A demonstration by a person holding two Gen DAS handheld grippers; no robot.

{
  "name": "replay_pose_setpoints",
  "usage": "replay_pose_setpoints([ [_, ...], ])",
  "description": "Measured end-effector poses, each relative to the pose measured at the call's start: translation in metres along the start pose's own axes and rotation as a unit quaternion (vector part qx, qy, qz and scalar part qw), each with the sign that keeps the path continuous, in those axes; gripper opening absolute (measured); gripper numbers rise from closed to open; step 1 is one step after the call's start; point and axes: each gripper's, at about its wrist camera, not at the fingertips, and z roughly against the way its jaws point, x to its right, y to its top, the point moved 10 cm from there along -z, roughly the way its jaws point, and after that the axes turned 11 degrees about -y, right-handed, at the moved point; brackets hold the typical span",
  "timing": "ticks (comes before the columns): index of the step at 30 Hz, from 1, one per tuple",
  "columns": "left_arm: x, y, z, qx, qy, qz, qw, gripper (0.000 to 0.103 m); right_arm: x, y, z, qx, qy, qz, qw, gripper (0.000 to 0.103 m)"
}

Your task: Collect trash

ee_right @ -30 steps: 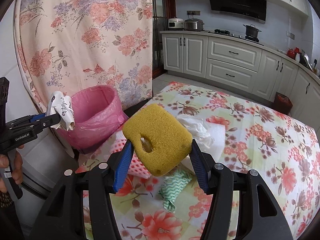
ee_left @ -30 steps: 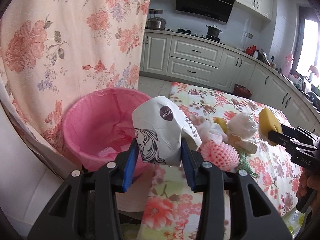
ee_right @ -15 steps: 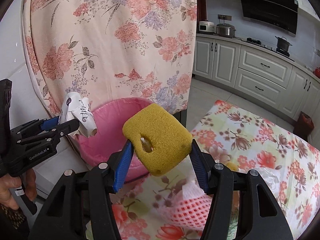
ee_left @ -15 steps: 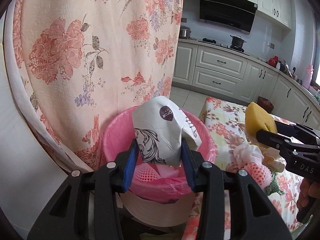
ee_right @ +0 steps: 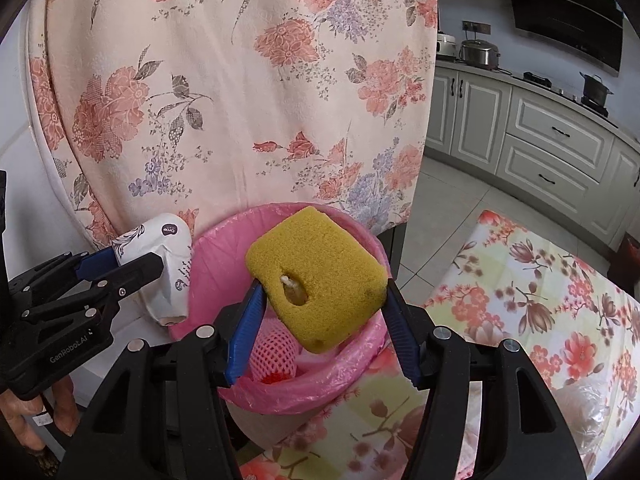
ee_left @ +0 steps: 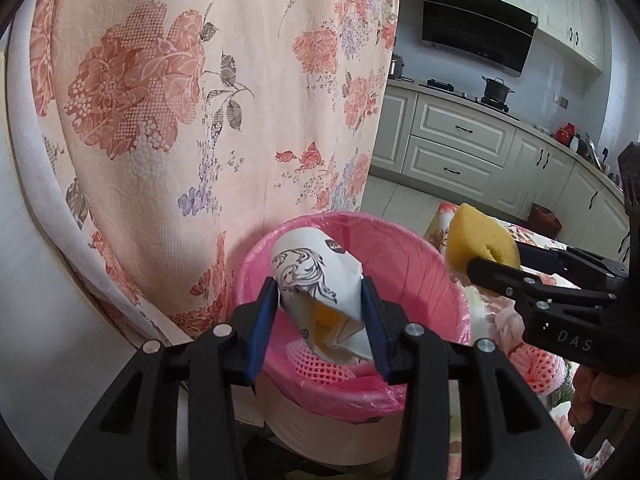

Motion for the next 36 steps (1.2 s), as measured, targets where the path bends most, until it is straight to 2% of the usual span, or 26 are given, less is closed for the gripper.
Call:
replay_pose_setpoints([
  [1,0.000,-0.001,0.000,-0.001,-0.002,0.002,1.0000,0.041,-0.003,0.000,-0.003,-0.002,0.001,0.004,1.000,0.059],
  [3,-0.003,-0.002,-0.001,-0.001,-0.004,0.006,1.0000,0.045,-0.007,0.000,-0.009,-0.005,0.001,0.007,1.000,0.068],
  [7,-0.006,-0.004,-0.002,-0.003,-0.003,0.010,0.9999,0.046,-0.009,-0.002,-0.011,-0.005,0.001,0.007,1.000,0.074],
  [16,-0.001,-0.010,0.012,0.012,-0.004,0.014,0.9998,0.059,0.011,-0.007,0.010,0.016,-0.016,-0.015,1.000,0.076],
  [22,0.016,-0.015,0.018,0.015,-0.016,0.015,0.9996,0.061,0.032,-0.010,0.036,0.037,-0.033,-0.028,0.998,0.079],
  [28,0.039,-0.021,0.020,0.018,-0.030,0.010,0.9993,0.064,0.063,-0.022,0.062,0.051,-0.054,-0.048,0.996,0.079],
  [36,0.080,-0.029,0.020,0.022,-0.055,-0.013,0.9982,0.068,0.117,-0.055,0.090,0.052,-0.088,-0.088,0.991,0.080],
])
